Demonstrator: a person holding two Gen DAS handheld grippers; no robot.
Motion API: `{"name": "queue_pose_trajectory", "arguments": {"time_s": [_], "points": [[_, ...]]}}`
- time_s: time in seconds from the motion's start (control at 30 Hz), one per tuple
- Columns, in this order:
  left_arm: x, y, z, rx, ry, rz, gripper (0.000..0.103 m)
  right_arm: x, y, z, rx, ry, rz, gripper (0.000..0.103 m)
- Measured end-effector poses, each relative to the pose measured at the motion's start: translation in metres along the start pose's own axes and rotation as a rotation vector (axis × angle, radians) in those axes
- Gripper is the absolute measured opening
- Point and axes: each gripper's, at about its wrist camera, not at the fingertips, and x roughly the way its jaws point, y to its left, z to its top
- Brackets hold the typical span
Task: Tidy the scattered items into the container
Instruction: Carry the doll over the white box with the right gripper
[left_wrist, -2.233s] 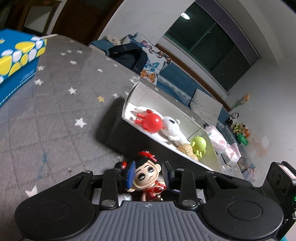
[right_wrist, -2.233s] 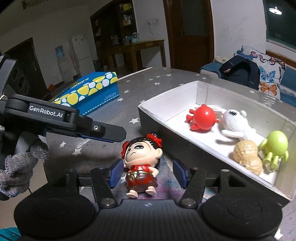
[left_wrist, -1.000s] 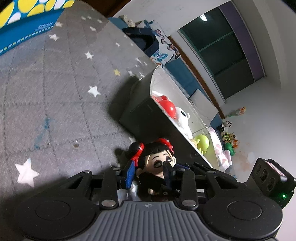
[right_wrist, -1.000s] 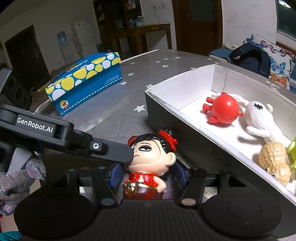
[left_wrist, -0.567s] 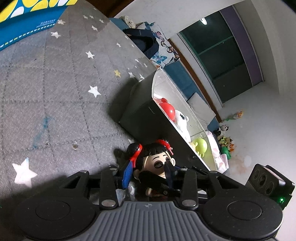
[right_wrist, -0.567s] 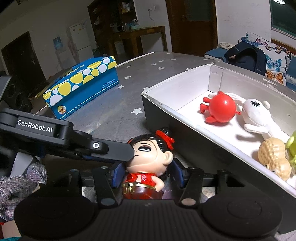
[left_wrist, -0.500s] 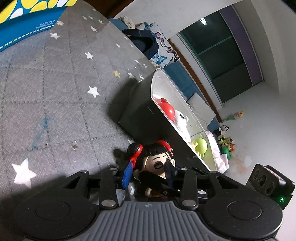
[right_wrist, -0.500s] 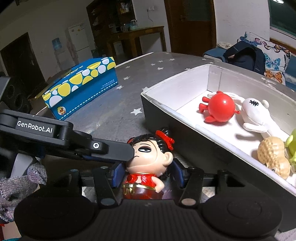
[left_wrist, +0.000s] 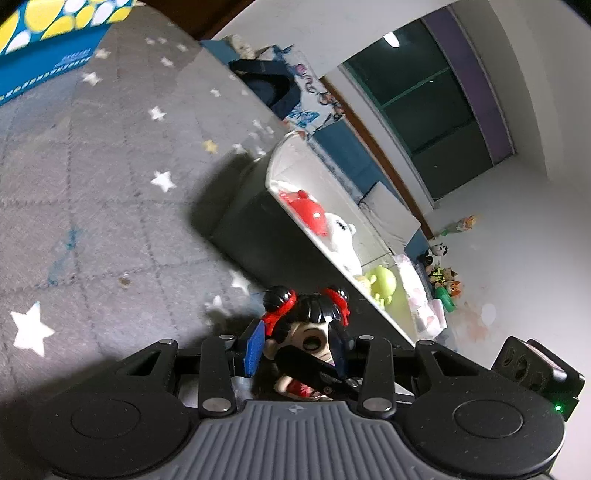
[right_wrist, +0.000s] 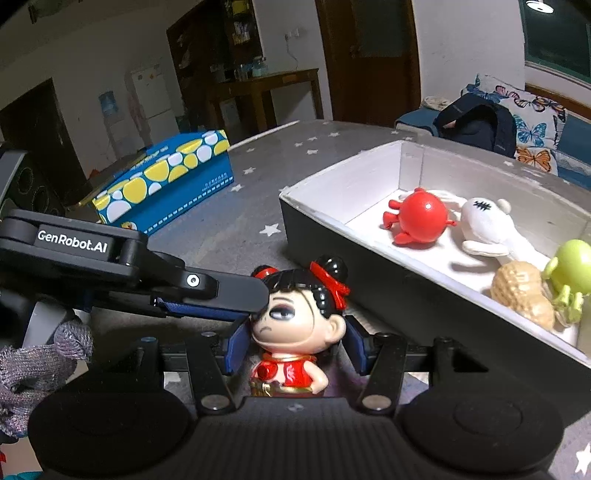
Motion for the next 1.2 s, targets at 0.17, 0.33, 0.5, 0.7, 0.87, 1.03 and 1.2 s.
{"name": "queue_pose_trajectory", "arguments": {"time_s": [0.17, 0.33, 0.5, 0.7, 0.87, 1.03, 1.2], "points": [[-0.005, -0.016, 0.0, 0.035, -0.019, -0.027, 0.04, -0.019, -0.001, 0.0, 0.007, -0.042, -0.016, 0.055], [-0.002, -0.026, 0.0, 0.05, -0.019, -0.039, 0.04, -0.03, -0.006, 0.001, 0.023, -0.072, -0.022, 0.054], [-0.006, -0.04, 0.004, 0.088, -0.034, -0.047, 0.04, -0.043, -0.008, 0.006, 0.026, -0.108, -0.026, 0.054], [-0.002, -0.062, 0.023, 0.132, -0.051, -0.081, 0.04, -0.059, -0.015, 0.021, 0.026, -0.167, -0.048, 0.054], [0.014, -0.087, 0.044, 0.187, -0.064, -0.101, 0.04, -0.066, -0.032, 0.041, 0.053, -0.216, -0.084, 0.054], [0.041, -0.097, 0.064, 0.202, -0.05, -0.11, 0.04, -0.06, -0.056, 0.058, 0.091, -0.223, -0.11, 0.054], [0.068, -0.096, 0.074, 0.212, -0.021, -0.077, 0.04, -0.042, -0.079, 0.066, 0.136, -0.187, -0.111, 0.054]]}}
